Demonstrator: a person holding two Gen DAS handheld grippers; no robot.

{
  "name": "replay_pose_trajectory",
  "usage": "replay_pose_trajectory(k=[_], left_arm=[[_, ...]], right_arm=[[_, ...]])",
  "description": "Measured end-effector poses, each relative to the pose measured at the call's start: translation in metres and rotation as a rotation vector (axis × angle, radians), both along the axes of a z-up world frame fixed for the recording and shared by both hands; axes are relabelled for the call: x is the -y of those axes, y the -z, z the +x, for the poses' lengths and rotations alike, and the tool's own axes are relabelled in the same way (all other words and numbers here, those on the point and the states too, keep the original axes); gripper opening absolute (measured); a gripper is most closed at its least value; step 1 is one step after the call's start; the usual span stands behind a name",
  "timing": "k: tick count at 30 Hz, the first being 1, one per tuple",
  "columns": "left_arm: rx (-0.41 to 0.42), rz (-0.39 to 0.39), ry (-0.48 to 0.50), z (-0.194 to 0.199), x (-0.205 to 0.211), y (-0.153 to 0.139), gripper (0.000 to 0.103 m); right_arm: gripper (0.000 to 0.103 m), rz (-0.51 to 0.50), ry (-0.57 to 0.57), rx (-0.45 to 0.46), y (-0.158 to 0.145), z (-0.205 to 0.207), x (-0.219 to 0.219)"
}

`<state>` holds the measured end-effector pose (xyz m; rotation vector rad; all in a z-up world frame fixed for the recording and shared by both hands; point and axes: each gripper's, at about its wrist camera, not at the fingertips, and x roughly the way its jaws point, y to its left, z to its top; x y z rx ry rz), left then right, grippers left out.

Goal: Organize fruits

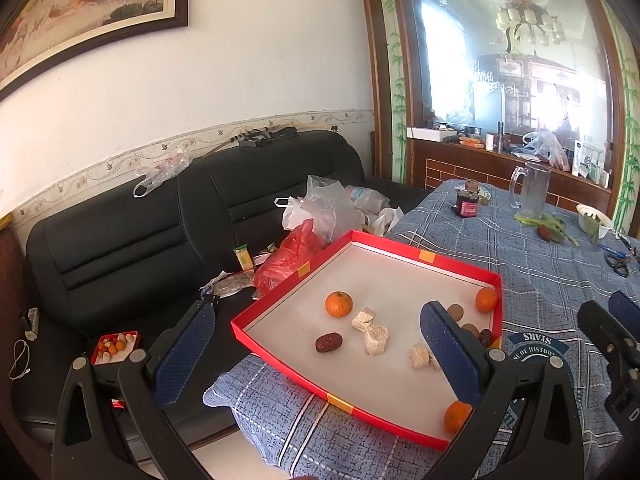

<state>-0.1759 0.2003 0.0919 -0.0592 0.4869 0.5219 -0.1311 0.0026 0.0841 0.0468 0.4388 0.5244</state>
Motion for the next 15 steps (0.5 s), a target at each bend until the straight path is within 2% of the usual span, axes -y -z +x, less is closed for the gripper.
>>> replay_pose_trajectory(k=[15], left_arm=[[0.023, 0.003, 0.053, -0.0067, 0.0042, 0.0001, 0.103]], right_arm=[[0.066, -0.031, -0.011, -0.005, 0.0038, -0.0067, -0.0091]])
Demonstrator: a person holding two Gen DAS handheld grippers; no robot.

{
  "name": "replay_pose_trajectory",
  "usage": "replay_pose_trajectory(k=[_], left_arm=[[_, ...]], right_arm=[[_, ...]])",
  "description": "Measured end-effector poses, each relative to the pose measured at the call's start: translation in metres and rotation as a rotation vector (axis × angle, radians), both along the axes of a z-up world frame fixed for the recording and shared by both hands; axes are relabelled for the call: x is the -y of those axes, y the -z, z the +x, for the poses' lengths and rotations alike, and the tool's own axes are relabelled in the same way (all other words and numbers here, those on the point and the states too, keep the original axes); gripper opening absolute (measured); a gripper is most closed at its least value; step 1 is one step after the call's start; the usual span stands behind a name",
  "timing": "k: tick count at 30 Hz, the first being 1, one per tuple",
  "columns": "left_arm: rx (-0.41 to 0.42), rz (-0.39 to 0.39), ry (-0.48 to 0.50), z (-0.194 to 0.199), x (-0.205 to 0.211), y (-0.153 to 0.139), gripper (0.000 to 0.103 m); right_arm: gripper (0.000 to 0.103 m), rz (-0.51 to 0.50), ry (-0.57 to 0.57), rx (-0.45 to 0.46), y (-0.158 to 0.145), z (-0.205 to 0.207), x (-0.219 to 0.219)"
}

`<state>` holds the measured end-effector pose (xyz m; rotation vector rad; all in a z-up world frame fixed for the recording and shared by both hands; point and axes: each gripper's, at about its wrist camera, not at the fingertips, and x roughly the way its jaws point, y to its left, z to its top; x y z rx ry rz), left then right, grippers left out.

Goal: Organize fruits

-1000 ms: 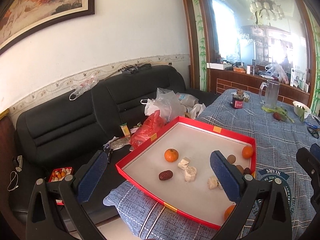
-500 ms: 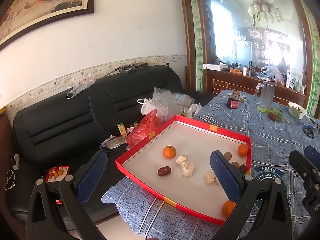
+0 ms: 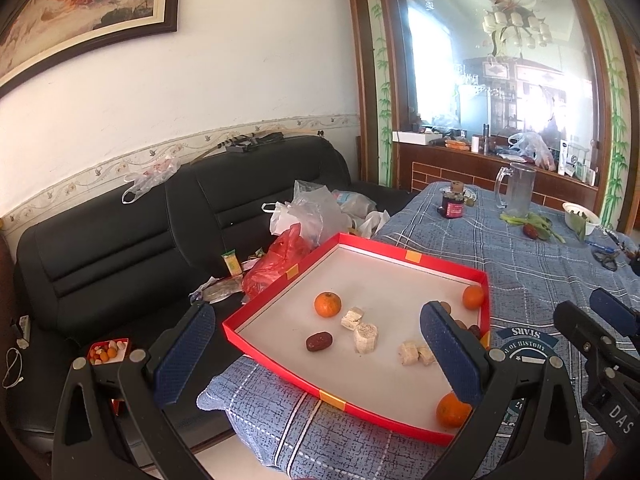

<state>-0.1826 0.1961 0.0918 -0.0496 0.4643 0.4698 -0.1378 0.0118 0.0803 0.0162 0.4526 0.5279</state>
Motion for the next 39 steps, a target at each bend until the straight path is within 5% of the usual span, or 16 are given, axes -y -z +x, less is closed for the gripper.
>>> replay_pose_trajectory(k=[39], left_arm=[[0.04, -0.017, 0.041, -0.017, -0.022, -0.01, 0.103]], right_arm=[[0.066, -0.077, 0.035, 0.043, -0.015, -0.016, -0.016]])
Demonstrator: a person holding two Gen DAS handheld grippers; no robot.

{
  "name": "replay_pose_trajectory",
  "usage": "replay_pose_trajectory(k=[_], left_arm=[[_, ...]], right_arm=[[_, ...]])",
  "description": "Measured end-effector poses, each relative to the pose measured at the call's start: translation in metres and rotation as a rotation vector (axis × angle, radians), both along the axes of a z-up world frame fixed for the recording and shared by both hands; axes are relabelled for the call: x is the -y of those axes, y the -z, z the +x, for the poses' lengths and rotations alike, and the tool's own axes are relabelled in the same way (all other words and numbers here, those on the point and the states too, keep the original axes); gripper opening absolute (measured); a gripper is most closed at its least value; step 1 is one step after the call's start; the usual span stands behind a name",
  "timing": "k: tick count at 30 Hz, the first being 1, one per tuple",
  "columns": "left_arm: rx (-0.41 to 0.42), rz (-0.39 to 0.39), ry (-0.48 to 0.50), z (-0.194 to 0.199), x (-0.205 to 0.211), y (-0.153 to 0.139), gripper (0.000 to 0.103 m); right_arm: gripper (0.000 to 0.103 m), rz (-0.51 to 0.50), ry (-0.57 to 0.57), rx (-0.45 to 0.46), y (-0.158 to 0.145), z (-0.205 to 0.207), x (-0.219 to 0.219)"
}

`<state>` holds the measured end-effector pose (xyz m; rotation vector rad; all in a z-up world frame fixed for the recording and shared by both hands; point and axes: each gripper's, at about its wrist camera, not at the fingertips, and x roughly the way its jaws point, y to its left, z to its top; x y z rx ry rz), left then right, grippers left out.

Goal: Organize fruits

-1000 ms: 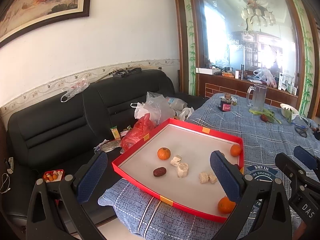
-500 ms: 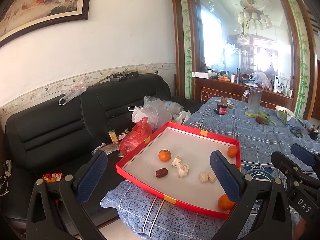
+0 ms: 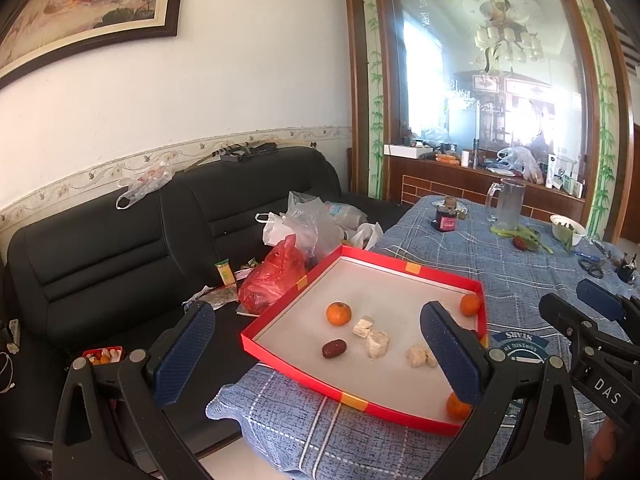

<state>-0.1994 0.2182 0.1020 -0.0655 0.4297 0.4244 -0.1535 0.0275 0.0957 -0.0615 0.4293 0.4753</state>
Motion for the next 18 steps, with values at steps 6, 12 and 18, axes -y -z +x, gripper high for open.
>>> replay_pose_trajectory(k=[6, 12, 18], left_arm=[[-0.014, 0.008, -0.009, 0.012, -0.011, -0.001, 0.103], [-0.023, -0.038, 0.003, 0.031, -0.02, 0.001, 0.103], [-0.044, -0.055, 0.008, 0.046, -0.026, 0.006, 0.103]], right_arm=[[0.066, -0.011, -0.032, -0.018, 0.003, 0.018, -0.017], [0.066, -0.037, -0.046, -0.041, 0.012, 0.035, -0.031], [0.066, -0.065, -0.049, -0.037, 0.017, 0.05, -0.041]])
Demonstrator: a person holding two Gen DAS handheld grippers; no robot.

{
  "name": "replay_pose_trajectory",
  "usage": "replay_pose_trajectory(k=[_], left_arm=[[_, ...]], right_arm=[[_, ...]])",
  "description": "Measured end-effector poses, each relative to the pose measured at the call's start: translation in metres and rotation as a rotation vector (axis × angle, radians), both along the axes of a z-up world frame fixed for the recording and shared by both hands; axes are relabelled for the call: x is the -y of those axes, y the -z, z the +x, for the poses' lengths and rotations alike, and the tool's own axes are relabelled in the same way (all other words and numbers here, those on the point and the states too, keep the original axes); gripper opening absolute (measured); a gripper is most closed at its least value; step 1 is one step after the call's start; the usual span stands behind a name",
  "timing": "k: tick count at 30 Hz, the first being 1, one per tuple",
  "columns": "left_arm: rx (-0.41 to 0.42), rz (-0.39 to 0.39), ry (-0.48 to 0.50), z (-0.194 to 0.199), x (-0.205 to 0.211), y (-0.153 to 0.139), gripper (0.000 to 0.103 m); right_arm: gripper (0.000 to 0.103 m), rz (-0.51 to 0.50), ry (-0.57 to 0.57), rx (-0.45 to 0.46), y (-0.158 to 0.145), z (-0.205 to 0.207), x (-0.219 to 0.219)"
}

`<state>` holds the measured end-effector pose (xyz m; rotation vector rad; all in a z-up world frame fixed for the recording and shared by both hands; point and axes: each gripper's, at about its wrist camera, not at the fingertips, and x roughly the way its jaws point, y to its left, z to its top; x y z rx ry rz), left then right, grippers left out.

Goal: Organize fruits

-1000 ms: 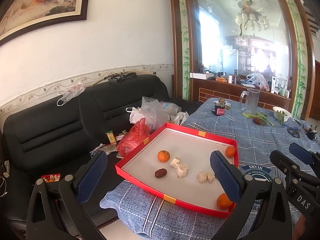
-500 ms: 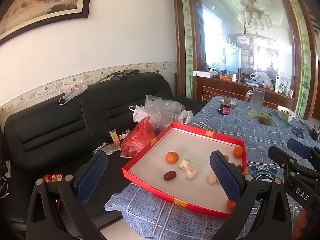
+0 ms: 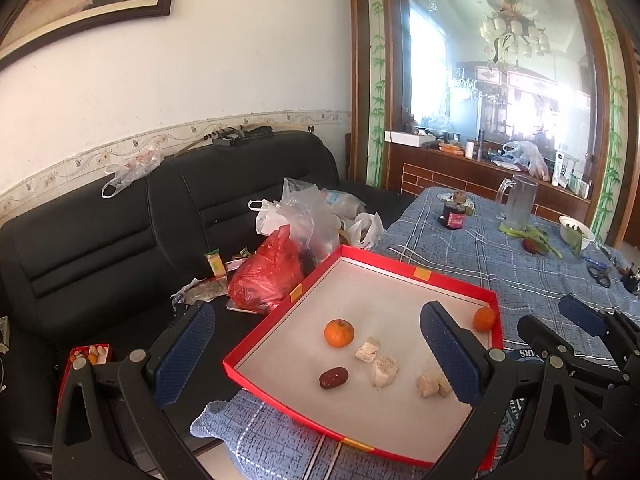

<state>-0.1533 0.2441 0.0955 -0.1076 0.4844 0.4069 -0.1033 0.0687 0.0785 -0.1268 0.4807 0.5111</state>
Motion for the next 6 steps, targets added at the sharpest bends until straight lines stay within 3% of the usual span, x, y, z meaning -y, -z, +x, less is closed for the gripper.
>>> replay_pose_trajectory(k=[6], left_arm=[[-0.016, -0.005, 0.012, 0.009, 0.001, 0.002, 0.103]], right_arm=[[0.066, 0.002, -0.006, -0.026, 0.005, 0.017, -0.006]])
